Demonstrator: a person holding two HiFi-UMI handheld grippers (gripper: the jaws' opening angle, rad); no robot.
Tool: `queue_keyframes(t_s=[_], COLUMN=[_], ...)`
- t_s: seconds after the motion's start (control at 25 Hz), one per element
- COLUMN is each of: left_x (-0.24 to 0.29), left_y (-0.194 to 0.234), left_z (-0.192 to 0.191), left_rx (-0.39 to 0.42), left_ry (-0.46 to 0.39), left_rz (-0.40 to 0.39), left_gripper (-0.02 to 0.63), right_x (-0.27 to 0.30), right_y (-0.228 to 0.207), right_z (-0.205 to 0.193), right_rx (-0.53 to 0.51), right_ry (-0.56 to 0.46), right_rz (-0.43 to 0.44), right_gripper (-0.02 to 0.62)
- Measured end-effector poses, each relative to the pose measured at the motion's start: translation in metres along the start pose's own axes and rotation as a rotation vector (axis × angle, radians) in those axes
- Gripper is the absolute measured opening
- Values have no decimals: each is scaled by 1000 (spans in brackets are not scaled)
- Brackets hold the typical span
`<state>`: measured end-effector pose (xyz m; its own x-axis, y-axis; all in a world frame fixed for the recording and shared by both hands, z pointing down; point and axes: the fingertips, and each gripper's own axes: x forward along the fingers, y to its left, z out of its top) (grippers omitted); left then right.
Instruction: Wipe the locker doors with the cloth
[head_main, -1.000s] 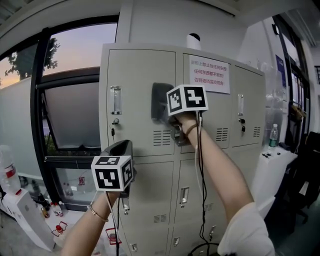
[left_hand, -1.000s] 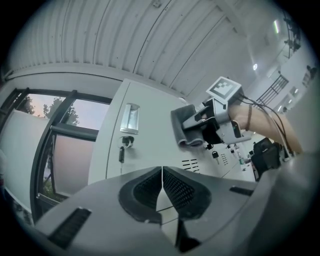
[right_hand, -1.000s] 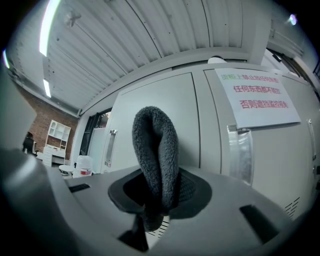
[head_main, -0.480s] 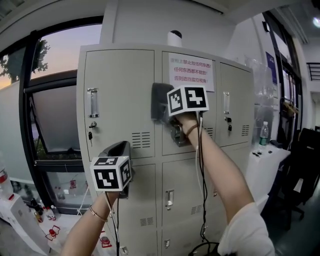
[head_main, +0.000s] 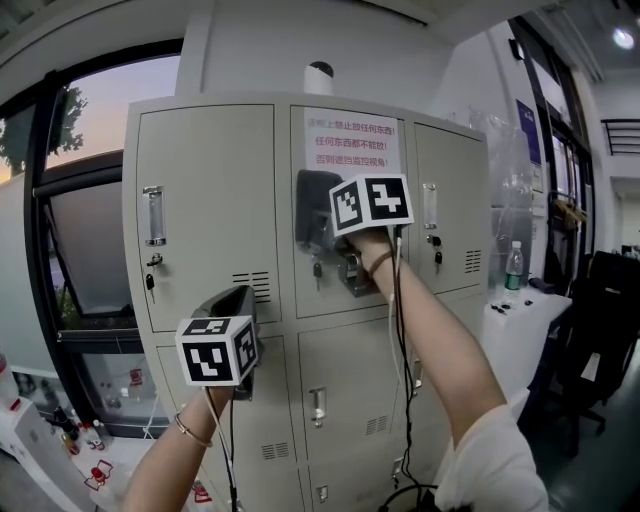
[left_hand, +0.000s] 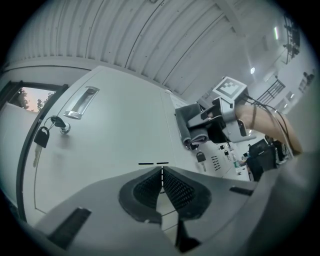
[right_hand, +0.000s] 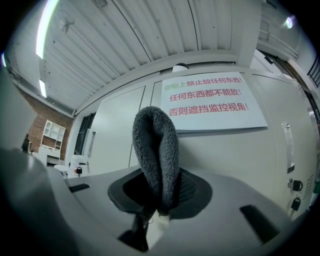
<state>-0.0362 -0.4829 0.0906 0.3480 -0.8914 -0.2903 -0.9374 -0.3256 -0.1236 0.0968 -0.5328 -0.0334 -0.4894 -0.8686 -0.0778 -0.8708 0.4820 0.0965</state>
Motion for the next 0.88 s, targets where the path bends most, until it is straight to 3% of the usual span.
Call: queue_keyframes(t_s=[0.48, 0.88], left_x=[14, 27], left_y=[-19, -32], left_z=[7, 3], left_rx=[13, 15], left_ry=[-14, -10], left_rz=[0, -7], left_gripper=[11, 11], right_x=[-19, -46], right_y=[-60, -140], right_z=[-3, -10], right_rx=[-9, 25], right_ry=[1, -7], right_rz=[-78, -216], right_gripper=[78, 78])
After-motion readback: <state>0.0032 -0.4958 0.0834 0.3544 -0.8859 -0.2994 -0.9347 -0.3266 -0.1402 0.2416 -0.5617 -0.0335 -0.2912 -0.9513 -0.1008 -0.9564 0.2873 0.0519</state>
